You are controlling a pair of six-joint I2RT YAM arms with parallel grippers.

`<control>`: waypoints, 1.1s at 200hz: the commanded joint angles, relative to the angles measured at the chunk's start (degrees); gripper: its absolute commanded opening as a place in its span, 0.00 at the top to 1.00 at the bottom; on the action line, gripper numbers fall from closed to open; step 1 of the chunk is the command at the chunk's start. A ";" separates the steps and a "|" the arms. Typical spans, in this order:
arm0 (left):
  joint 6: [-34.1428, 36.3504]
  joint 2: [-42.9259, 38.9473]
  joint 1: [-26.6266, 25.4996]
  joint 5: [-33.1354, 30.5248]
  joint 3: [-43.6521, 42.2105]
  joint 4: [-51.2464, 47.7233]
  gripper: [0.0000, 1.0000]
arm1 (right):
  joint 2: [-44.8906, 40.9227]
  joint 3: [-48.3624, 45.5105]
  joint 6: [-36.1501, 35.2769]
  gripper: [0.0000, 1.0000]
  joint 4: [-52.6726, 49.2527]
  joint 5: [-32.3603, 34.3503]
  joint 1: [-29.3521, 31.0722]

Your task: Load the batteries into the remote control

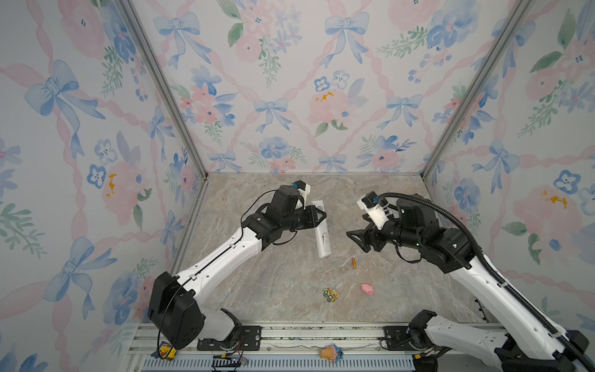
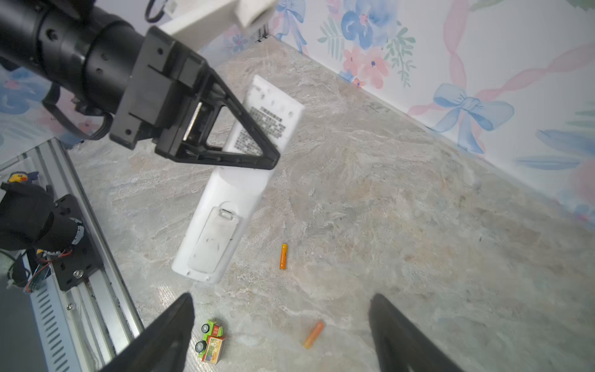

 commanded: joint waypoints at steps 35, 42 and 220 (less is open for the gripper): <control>-9.66 -0.45 0.30 -11.00 -1.27 1.39 1.00 | 6.00 1.55 10.70 0.16 1.13 -10.69 -5.03; -10.66 -0.33 0.15 -11.54 -1.36 1.58 1.00 | 6.67 1.51 10.90 0.16 1.21 -12.00 -5.46; -14.36 5.57 -5.09 -15.84 0.62 1.73 1.00 | 18.85 -1.06 10.60 0.34 4.75 -26.61 -6.86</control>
